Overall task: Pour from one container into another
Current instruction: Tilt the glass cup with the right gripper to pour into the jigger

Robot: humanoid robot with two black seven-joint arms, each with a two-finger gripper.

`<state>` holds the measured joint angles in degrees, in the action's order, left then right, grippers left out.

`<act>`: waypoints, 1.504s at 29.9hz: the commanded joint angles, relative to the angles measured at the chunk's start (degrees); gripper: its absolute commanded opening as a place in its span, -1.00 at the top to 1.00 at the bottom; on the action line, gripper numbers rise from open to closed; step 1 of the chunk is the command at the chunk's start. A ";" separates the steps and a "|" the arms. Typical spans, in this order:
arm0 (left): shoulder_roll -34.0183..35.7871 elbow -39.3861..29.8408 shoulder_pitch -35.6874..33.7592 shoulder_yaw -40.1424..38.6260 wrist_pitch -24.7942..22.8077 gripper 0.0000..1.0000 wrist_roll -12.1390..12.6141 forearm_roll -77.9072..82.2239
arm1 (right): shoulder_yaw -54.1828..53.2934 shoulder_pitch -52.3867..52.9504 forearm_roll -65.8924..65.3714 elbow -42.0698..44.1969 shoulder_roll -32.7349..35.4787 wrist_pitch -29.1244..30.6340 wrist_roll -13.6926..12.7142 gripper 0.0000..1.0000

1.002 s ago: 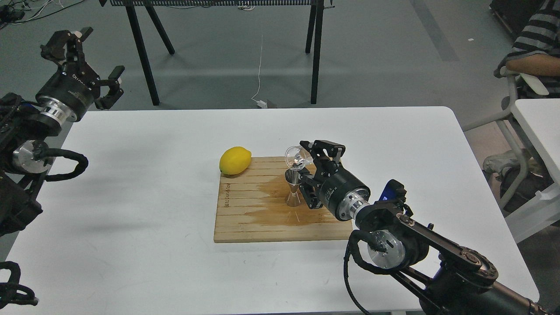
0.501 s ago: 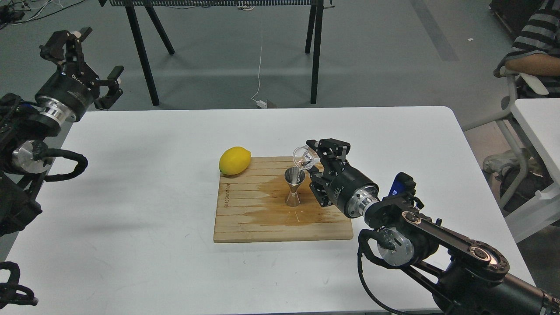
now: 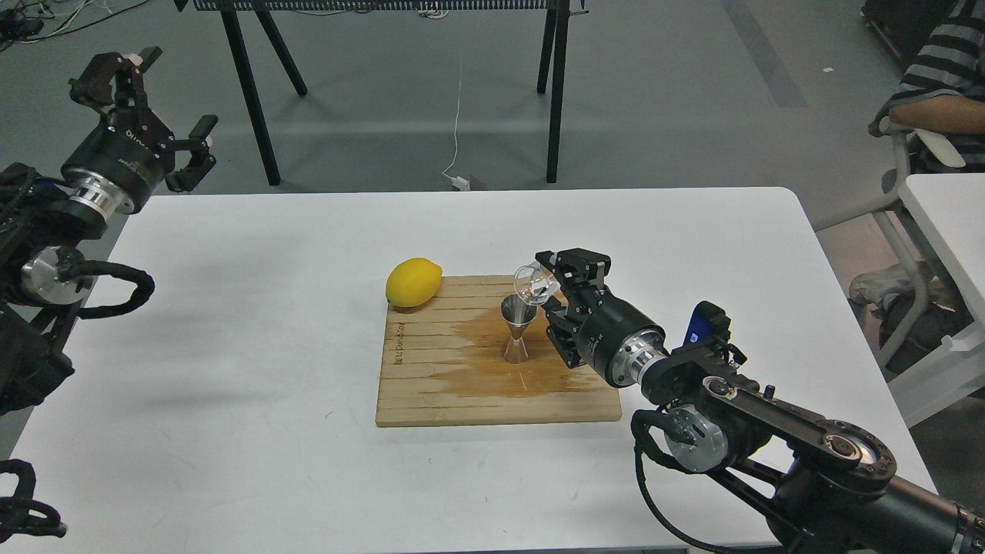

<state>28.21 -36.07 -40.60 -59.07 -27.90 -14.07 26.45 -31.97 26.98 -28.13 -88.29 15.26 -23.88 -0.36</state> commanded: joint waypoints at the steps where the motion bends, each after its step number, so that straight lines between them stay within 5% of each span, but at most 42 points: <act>1: 0.00 0.03 0.00 0.00 -0.05 -0.99 0.00 0.00 | 0.15 0.53 -0.26 1.19 -0.23 -0.03 0.09 0.34; 45: 0.18 0.03 -0.18 -0.08 -0.05 -0.99 0.00 0.00 | 3.75 5.18 -4.48 5.59 -1.37 0.06 0.27 0.33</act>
<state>28.38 -36.06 -40.77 -59.11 -27.95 -14.07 26.45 -28.28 32.11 -32.28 -82.70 13.60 -23.85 -0.08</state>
